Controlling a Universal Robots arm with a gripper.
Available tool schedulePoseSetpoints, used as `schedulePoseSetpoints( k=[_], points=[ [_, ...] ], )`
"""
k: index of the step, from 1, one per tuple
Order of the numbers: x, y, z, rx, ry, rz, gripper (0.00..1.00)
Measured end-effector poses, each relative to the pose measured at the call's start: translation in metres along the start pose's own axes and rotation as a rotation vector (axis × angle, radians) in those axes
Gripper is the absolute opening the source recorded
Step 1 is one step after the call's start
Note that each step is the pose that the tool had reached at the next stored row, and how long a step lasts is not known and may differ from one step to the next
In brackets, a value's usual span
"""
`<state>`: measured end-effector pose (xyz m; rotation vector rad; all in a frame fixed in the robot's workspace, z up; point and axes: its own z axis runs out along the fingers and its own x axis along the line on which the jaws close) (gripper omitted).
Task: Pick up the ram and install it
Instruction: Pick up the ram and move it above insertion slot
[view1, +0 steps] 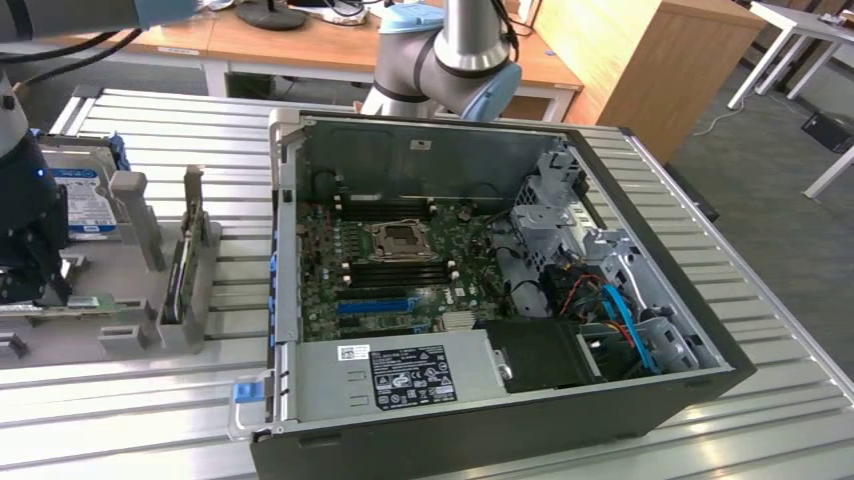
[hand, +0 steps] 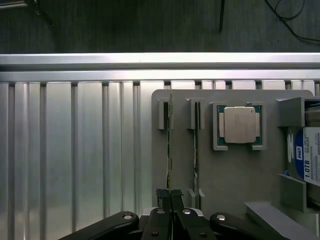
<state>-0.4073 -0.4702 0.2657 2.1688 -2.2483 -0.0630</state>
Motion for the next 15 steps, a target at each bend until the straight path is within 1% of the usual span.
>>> schedulePoseSetpoints(
  k=[15],
  points=[
    [-0.001,0.0028,-0.0679,0.0000,0.0005,0.000,0.12]
  ],
)
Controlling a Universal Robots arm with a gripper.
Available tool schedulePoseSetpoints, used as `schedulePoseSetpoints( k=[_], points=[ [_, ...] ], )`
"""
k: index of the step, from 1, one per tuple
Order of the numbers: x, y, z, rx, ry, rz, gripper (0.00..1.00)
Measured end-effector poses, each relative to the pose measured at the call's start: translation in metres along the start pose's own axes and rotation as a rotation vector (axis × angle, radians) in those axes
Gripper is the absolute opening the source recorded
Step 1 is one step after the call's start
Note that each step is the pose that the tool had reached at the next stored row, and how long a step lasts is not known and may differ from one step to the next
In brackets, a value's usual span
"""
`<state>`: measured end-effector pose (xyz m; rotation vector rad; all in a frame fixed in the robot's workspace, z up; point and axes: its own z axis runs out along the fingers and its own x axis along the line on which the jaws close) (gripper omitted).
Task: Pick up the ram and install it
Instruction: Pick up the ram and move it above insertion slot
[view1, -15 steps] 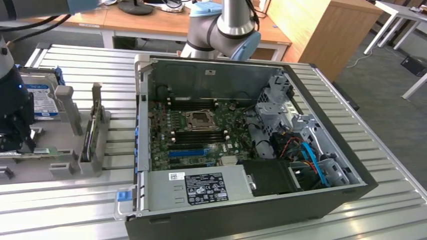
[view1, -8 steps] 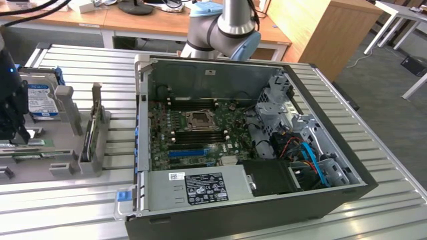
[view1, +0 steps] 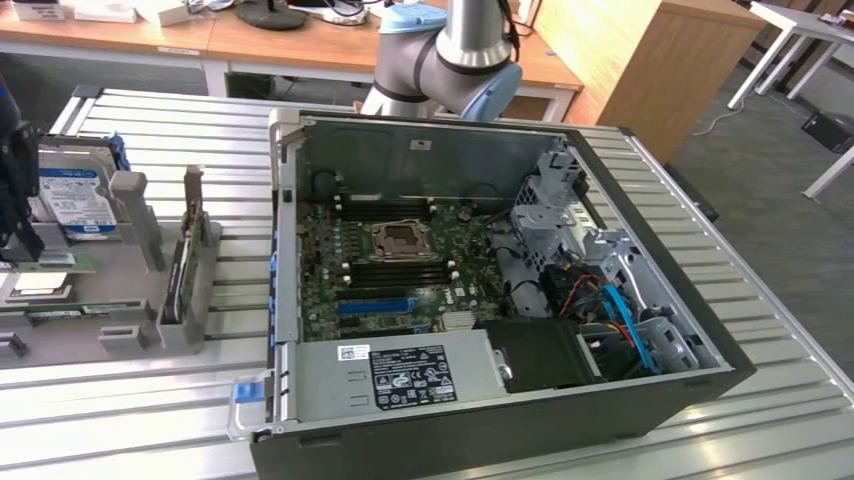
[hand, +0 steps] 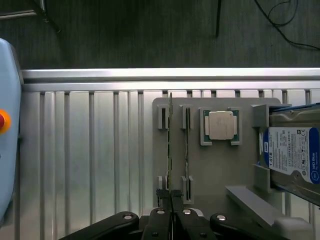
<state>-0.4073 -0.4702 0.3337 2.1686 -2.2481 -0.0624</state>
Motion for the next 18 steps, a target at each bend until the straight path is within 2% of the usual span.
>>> schedulePoseSetpoints(
  k=[8,18],
  points=[
    [0.000,0.0013,-0.0322,0.0000,0.0010,0.000,0.12],
    [-0.001,0.0023,-0.0561,0.0000,0.0012,-0.002,0.12]
  ],
)
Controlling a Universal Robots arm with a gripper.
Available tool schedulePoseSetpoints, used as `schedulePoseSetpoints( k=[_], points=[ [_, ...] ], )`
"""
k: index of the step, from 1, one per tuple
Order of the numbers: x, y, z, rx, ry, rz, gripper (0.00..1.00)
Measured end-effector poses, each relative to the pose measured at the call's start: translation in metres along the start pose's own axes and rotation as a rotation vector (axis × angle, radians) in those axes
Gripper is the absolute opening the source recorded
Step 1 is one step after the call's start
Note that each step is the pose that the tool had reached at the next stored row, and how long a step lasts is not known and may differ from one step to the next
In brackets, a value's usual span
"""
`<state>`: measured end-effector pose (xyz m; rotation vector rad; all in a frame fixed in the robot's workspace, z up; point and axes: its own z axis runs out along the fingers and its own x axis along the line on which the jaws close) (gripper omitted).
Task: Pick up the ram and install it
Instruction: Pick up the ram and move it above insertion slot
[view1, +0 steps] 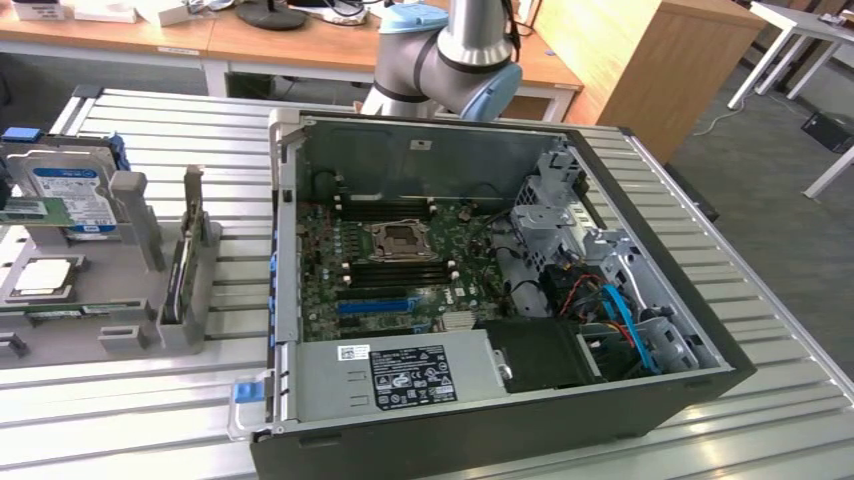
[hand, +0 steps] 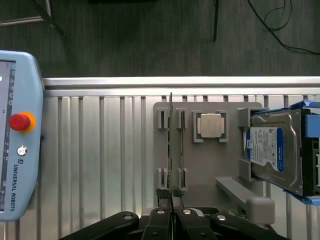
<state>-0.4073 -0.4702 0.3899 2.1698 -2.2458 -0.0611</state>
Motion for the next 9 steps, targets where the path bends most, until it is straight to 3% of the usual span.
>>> schedulePoseSetpoints(
  k=[9],
  points=[
    [0.000,0.0005,-0.0119,0.0001,-0.0001,-0.002,0.12]
  ],
)
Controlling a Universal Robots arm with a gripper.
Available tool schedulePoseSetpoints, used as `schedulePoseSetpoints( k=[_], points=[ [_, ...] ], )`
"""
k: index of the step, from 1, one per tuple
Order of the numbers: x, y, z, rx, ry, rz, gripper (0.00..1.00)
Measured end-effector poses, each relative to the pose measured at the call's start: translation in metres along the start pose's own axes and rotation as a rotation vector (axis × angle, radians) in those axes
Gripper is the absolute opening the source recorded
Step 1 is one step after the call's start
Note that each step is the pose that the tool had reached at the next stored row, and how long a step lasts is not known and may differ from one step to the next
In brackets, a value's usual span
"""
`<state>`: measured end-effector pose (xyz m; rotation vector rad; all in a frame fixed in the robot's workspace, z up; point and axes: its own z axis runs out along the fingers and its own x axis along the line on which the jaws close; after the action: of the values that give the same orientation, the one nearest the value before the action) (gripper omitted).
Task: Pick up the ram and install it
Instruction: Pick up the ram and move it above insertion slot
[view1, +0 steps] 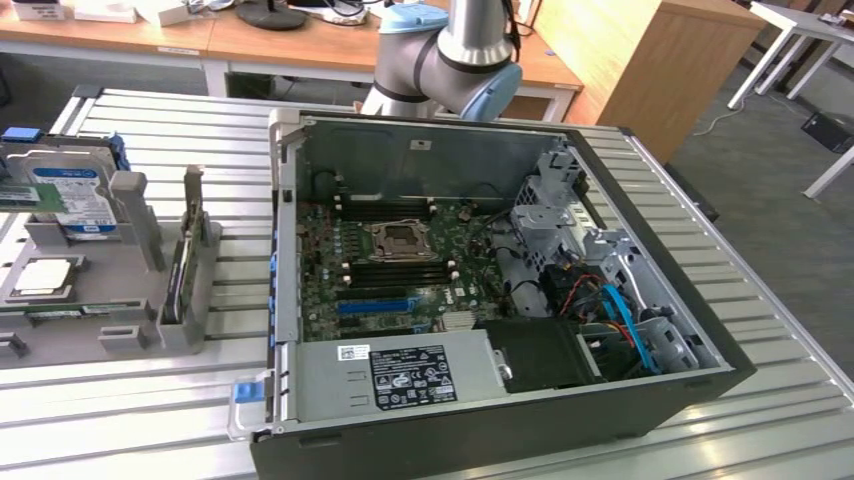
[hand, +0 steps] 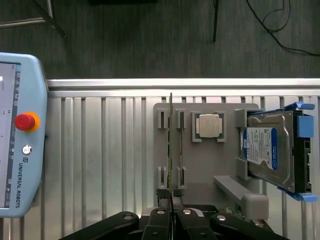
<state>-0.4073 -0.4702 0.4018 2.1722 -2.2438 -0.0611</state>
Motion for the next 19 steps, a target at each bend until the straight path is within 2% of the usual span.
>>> schedulePoseSetpoints(
  k=[11,19],
  points=[
    [0.000,-0.0040,-0.0004,-0.0005,0.0008,-0.013,0.12],
    [-0.001,-0.0249,-0.0011,-0.0034,0.0009,-0.017,0.12]
  ],
)
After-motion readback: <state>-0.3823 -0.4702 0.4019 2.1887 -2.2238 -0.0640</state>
